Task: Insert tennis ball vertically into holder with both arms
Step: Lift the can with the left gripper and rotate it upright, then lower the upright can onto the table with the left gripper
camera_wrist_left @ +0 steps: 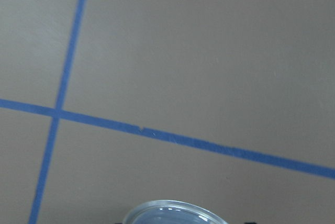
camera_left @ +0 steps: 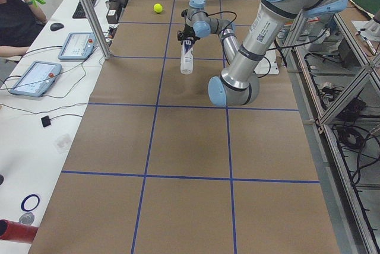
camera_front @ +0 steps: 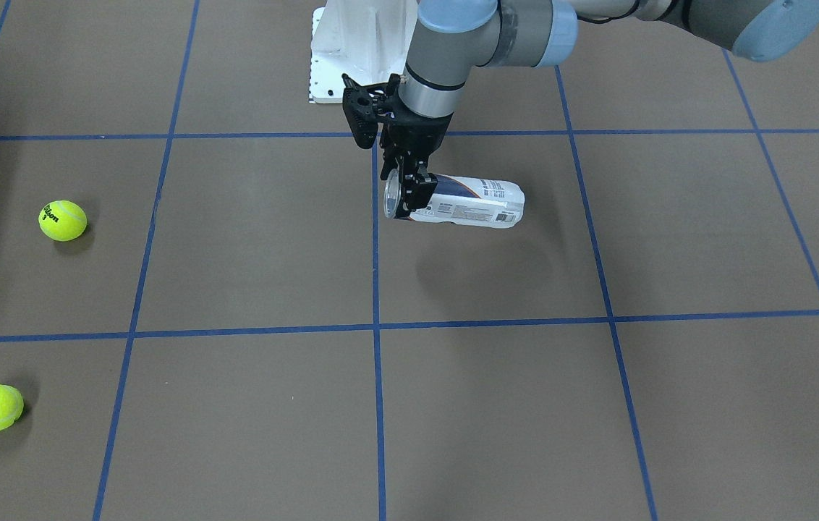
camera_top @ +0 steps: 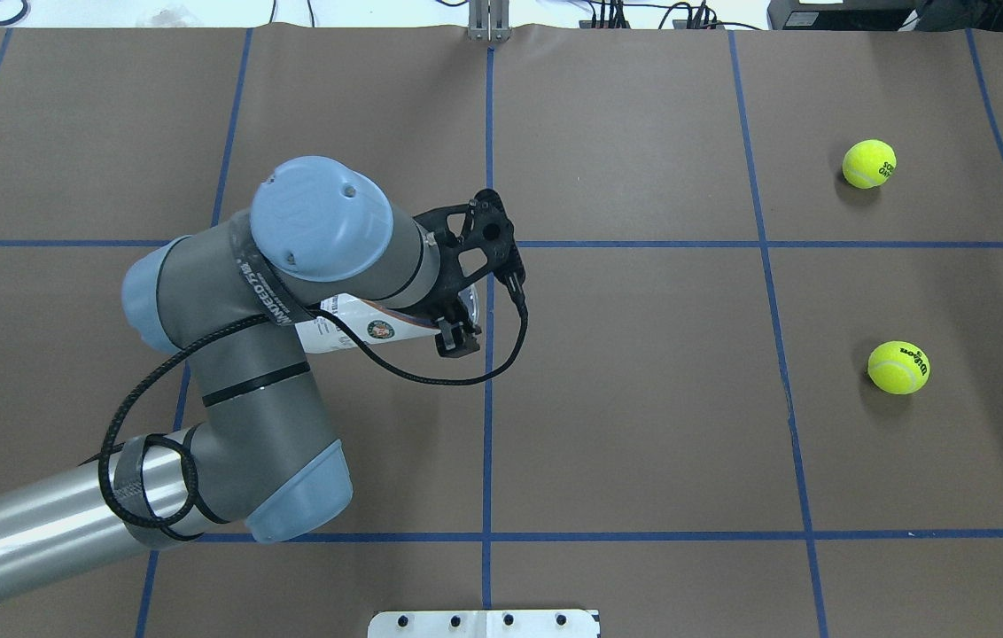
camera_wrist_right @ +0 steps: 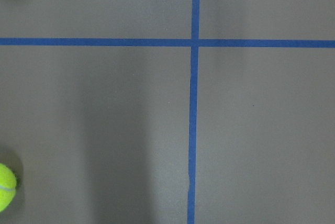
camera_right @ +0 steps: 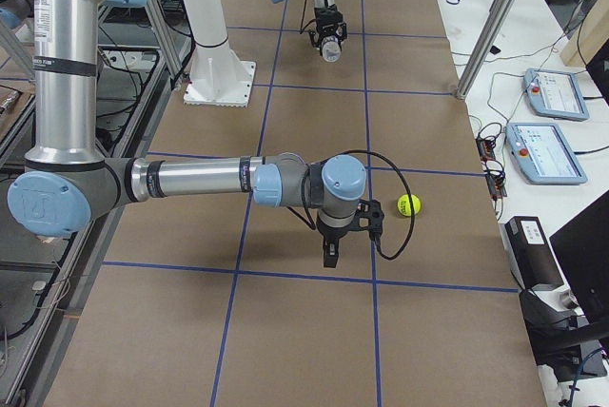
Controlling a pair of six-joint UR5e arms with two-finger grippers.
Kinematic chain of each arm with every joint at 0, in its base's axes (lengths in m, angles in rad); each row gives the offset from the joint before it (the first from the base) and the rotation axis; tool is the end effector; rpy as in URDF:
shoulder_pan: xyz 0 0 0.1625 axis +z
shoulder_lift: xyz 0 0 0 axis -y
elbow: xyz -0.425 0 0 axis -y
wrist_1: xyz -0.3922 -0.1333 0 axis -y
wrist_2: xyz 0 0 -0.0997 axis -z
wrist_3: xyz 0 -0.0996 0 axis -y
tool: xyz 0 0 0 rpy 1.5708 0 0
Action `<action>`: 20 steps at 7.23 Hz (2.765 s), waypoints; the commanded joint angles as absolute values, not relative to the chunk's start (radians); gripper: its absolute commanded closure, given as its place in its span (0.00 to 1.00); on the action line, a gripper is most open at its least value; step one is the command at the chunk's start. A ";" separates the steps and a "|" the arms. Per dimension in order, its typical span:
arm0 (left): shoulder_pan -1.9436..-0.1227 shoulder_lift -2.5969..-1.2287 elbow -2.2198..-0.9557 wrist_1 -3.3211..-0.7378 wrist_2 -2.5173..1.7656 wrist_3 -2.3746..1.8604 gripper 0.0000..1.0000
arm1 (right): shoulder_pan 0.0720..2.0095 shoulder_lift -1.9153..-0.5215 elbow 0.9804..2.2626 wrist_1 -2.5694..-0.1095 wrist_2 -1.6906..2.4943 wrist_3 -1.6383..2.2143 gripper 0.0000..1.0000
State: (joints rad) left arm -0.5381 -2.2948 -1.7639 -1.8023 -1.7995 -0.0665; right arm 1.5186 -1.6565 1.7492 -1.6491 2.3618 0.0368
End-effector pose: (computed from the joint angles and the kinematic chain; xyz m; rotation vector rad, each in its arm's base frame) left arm 0.5009 -0.4279 0.1183 0.9102 0.8069 0.9816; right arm 0.0387 -0.4575 0.6182 -0.0216 -0.7908 -0.0203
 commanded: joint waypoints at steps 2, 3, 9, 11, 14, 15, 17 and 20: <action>-0.566 -2.281 -1.732 -2.347 -1.688 -0.450 0.83 | 1.519 -1.644 1.749 -1.649 2.361 0.037 0.01; -0.565 -2.264 -1.689 -2.484 -1.654 -0.521 0.83 | 1.519 -1.644 1.749 -1.649 2.361 0.037 0.01; -0.546 -2.255 -1.243 -3.334 -1.217 -0.551 0.83 | 1.519 -1.643 1.753 -1.649 2.362 0.037 0.01; -0.485 -2.260 -1.156 -3.405 -1.142 -0.546 0.83 | 1.519 -1.641 1.756 -1.649 2.364 0.037 0.01; -0.454 -2.282 -1.154 -3.407 -1.137 -0.545 0.73 | 1.520 -1.640 1.756 -1.649 2.364 0.037 0.01; -0.445 -2.280 -1.154 -3.407 -1.135 -0.545 0.72 | 1.519 -1.641 1.756 -1.649 2.364 0.037 0.01; -0.442 -2.275 -1.149 -3.405 -1.137 -0.542 0.53 | 1.520 -1.641 1.756 -1.649 2.364 0.037 0.01; -0.443 -2.272 -1.147 -3.405 -1.135 -0.541 0.49 | 1.519 -1.643 1.756 -1.649 2.364 0.037 0.01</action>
State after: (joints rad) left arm -0.4427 -2.2732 -1.1478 -3.4054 -1.1353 -0.5416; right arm 1.5198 -1.6424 1.7560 -1.6490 2.3639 0.0368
